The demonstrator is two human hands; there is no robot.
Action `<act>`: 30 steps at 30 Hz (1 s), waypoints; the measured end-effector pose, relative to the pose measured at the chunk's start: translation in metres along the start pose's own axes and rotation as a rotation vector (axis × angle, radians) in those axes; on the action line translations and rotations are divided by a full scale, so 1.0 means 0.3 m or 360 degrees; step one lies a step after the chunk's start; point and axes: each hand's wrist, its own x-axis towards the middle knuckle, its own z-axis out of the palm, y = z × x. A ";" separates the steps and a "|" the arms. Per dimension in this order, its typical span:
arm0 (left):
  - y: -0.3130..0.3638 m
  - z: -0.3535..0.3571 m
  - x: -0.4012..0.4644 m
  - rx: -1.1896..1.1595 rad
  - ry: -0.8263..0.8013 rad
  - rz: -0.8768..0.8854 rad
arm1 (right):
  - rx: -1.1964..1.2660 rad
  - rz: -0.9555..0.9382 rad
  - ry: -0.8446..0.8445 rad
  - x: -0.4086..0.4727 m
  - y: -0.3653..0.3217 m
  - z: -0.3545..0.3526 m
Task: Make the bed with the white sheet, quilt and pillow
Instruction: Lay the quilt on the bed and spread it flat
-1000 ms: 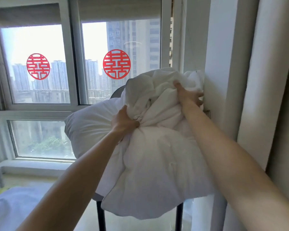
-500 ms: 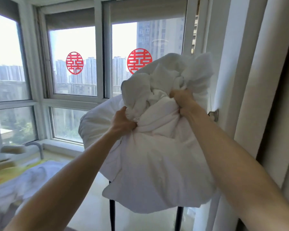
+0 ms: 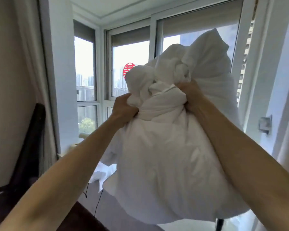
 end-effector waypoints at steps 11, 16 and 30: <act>-0.047 -0.610 -0.308 0.0416 0.0246 -0.0234 | 0.0284 0.0126 -0.0457 -0.366 0.037 0.559; -0.118 -0.933 -0.490 0.0649 0.0524 -0.0491 | 0.0415 0.0413 -0.0827 -0.552 0.156 0.903; 0.165 -1.813 -1.092 0.1372 0.1901 -0.0580 | 0.1056 0.0195 -0.2082 -1.172 -0.145 1.841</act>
